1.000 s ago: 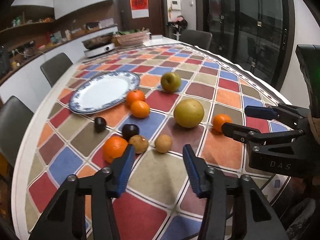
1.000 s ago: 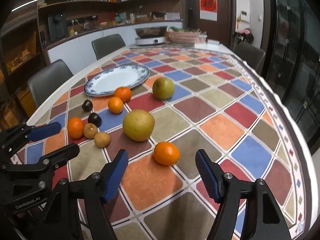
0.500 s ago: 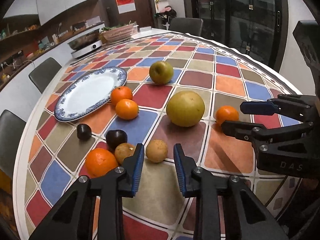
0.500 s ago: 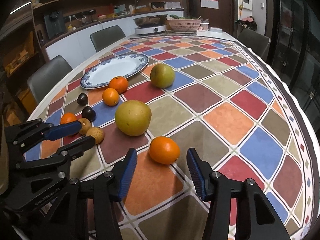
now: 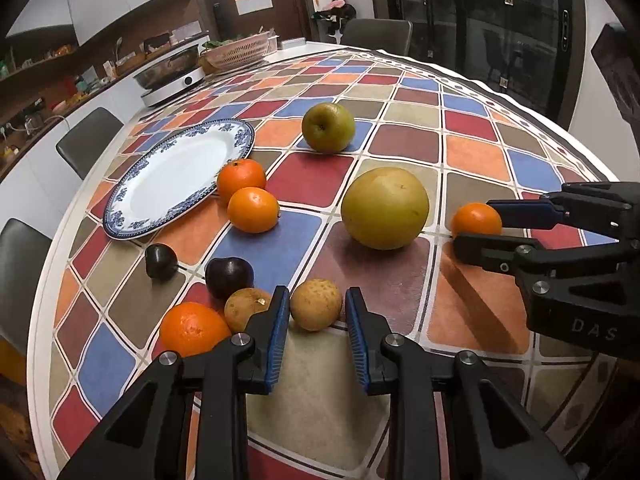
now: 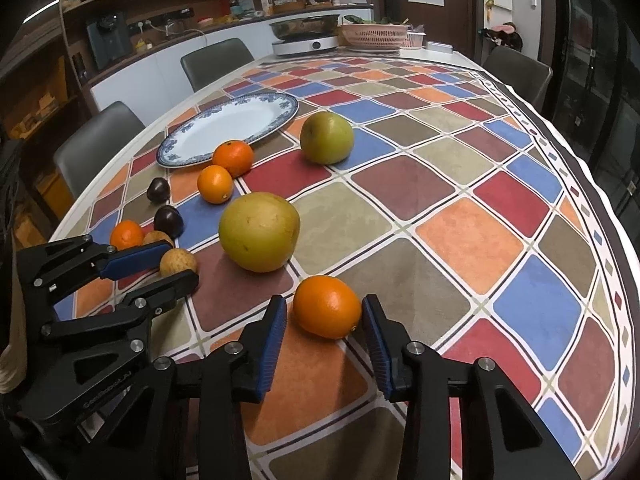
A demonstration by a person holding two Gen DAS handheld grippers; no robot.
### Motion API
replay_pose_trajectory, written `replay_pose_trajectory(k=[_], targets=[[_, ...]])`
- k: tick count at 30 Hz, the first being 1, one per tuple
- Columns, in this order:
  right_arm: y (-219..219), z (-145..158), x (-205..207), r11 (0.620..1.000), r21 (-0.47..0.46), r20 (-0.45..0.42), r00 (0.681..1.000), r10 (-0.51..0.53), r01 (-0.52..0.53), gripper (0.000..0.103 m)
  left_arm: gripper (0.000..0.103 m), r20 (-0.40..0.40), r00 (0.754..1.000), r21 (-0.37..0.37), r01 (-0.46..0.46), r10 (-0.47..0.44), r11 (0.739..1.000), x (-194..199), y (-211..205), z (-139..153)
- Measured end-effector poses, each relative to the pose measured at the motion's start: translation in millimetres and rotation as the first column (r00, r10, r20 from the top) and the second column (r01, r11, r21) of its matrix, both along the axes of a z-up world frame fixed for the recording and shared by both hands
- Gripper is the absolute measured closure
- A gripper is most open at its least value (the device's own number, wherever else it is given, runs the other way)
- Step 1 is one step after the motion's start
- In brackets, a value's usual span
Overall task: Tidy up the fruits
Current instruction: 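Close the left tool on the kiwi while the right tool grasps the tangerine, then carry both fruits over the blue-rimmed plate and open both tools to release them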
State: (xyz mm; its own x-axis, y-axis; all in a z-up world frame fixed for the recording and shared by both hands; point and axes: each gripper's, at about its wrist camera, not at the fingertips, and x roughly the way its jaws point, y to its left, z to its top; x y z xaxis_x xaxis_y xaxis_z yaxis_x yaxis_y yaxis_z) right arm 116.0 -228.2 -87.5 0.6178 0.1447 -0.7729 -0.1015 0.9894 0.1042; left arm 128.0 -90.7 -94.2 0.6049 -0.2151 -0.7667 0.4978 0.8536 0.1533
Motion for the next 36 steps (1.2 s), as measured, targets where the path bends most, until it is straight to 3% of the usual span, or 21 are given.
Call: replay_pose_trajectory(k=[11,24,31,36], targets=[[-1.7,2.1,1.4,1.000,0.002,0.012,1.000,0.002,-0.002,0.067,0.076,-0.021,1.000,-0.049,-0.013,0.012,0.999,-1.8,2.0,8.5],[20.2,43.6,-3.0,0.994,-0.038,0.107,0.989,0.102,-0.098,0.067,0.076,0.057,0.996,-0.128,-0.066,0.074,0.990,-14.8,28.7,53.0],[39.7,63.5,14.8,0.985,-0.002,0.117,0.978,0.171,-0.172,0.067,0.076,0.089,0.987,-0.160,-0.116,0.131,0.980,-5.3,50.9,74.8],[60.9,79.7,33.4,0.976,-0.029,0.159,0.963,0.220,-0.218,0.067,0.076,0.099,0.980,-0.172,-0.153,0.172,0.973,10.8,70.8,86.6]])
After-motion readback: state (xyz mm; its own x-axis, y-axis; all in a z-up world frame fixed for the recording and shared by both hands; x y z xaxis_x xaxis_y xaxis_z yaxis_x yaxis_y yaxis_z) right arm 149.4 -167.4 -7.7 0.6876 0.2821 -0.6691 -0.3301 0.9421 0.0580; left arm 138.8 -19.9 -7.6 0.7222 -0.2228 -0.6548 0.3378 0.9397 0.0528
